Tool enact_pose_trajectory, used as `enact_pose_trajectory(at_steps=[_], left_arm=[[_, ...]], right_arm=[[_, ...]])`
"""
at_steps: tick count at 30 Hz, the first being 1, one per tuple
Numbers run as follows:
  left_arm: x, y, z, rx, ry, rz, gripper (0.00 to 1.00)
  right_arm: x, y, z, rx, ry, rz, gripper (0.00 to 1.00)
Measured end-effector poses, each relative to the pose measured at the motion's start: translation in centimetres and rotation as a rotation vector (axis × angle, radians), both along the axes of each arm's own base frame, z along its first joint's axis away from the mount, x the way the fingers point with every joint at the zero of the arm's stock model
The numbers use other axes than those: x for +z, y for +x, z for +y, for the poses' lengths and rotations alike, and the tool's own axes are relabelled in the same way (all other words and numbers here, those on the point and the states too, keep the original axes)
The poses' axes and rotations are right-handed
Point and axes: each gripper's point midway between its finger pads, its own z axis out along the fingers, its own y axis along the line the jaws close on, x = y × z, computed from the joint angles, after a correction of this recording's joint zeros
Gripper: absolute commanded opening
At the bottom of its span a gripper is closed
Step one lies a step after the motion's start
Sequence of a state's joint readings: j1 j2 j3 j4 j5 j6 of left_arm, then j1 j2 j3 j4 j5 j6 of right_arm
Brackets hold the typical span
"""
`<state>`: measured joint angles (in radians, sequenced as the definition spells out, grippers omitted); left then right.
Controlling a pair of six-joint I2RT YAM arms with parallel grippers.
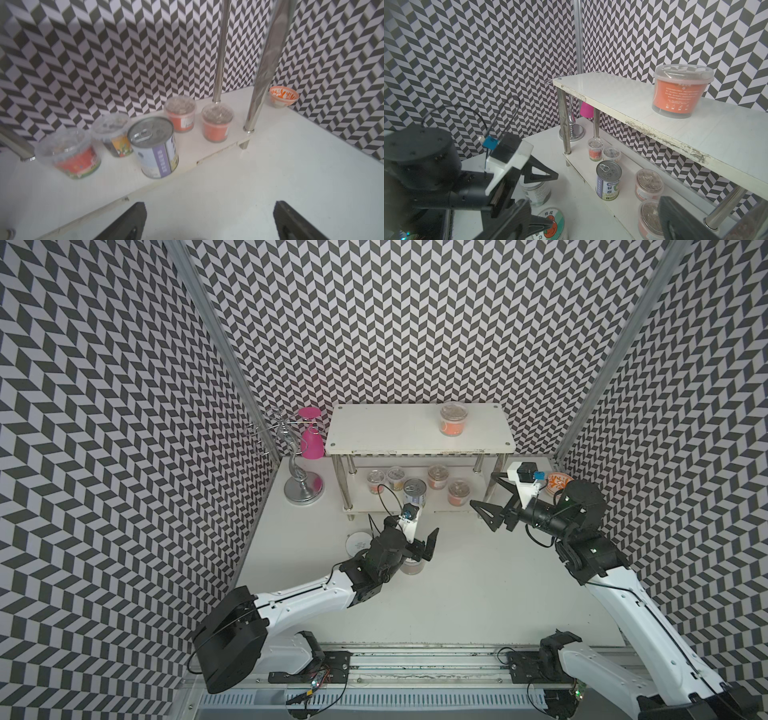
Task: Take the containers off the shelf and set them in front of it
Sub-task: 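Pick up a container from the shelf.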
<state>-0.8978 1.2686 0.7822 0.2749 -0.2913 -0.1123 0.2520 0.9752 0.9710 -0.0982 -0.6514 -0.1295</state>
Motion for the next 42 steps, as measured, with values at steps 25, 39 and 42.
enact_pose_trajectory(at_steps=[25,39,42], left_arm=[[16.9,16.1,-6.8,-0.105,0.073,-0.212,1.00],[16.0,20.4,-7.4,-0.073,0.025,-0.178,0.95],[15.9,20.4,-7.7,-0.083,0.016,-0.173,0.92]], right_arm=[[1.8,-0.7,-0.1,0.001,0.041,-0.005,1.00],[2.1,-0.6,-0.3,-0.012,0.040,-0.006,1.00],[2.1,-0.7,-0.3,-0.013,0.039,-0.004,1.00]])
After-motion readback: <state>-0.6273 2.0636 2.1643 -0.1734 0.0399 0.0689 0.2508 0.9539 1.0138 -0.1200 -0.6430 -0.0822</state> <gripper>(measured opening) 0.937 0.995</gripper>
